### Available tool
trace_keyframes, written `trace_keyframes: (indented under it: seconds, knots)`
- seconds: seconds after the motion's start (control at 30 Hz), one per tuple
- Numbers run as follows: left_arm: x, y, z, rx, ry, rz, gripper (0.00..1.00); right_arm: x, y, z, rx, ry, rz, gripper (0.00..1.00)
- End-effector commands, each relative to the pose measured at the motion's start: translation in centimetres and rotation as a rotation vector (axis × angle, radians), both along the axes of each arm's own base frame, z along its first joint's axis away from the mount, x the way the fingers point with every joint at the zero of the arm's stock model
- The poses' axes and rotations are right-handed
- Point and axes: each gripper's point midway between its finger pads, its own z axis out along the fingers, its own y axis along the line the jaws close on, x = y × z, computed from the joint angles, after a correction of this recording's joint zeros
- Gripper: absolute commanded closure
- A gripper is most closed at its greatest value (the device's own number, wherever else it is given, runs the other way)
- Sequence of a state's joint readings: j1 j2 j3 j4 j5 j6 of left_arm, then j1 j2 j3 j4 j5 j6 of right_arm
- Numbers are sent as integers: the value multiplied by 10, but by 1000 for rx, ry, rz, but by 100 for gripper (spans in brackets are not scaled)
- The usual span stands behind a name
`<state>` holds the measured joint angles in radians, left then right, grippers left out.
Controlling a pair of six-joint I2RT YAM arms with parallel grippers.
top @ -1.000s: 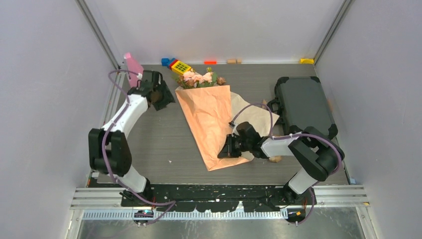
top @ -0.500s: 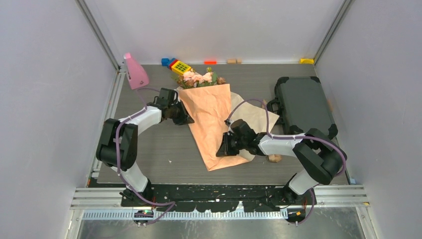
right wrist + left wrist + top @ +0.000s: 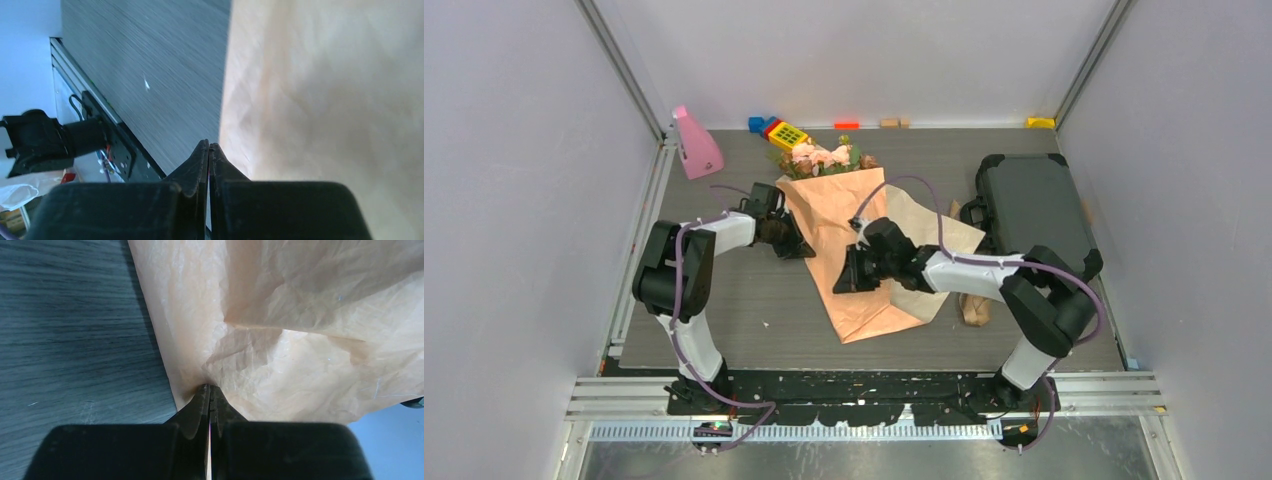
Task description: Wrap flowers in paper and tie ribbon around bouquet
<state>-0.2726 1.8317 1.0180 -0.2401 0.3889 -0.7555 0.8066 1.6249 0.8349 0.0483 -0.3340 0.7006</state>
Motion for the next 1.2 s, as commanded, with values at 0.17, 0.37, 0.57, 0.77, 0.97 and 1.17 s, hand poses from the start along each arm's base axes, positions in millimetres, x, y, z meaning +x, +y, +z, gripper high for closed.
trace_keyframes:
  seconds: [0.17,0.37,0.57,0.77,0.97,1.17]
  knots:
    - [-23,22,-39,130,72,9,100,53,75,-2,75,-79,122,94]
    - [-26,25,-44,144,84,9,100,43,61,-54,1,2,105,97]
    - [-26,35,-46,203,97,18,100,3,32,-79,38,95,59,99]
    - [-24,42,-45,247,95,20,100,-43,1,-91,57,138,38,99]
    - [-24,44,-47,260,96,17,100,-101,-14,-102,19,161,139,99]
    - [-27,46,-47,271,99,18,100,-136,-32,-110,18,196,148,99]
